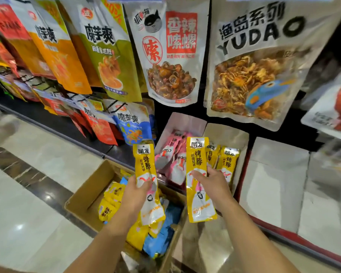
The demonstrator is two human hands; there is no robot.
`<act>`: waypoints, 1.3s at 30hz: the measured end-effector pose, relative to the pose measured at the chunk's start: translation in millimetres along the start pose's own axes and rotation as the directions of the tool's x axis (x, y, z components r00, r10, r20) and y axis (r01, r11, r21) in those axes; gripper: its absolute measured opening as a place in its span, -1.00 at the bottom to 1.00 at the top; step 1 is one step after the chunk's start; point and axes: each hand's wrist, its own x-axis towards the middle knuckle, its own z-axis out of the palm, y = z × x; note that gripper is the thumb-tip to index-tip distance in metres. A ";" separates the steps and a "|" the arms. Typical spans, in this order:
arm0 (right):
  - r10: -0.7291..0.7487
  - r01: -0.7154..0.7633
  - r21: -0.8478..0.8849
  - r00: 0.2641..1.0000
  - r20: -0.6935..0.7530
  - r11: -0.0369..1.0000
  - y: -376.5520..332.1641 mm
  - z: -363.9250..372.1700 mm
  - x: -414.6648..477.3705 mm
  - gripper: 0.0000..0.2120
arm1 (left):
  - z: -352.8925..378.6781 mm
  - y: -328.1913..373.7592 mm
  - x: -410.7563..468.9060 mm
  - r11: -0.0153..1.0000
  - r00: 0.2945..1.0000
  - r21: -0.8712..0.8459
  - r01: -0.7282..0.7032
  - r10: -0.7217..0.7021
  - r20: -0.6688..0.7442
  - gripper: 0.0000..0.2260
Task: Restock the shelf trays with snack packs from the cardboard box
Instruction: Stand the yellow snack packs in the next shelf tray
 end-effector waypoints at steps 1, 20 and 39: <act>0.010 -0.010 0.010 1.000 -0.015 1.000 2.5 -8.4 0.9 -0.94 | 10.5 2.4 1.9 1.000 1.000 0.003 -0.012 0.012 0.013 -0.87; 0.201 -0.096 0.308 0.922 -0.330 0.946 35.9 -134.6 16.2 -0.90 | 193.7 16.2 43.4 0.985 0.905 0.099 -0.141 0.088 0.415 -0.91; 0.271 -0.119 0.441 0.914 -0.301 0.890 56.6 -135.9 35.7 -0.87 | 265.9 -8.7 59.9 0.783 0.912 0.508 -0.359 0.180 0.368 -0.72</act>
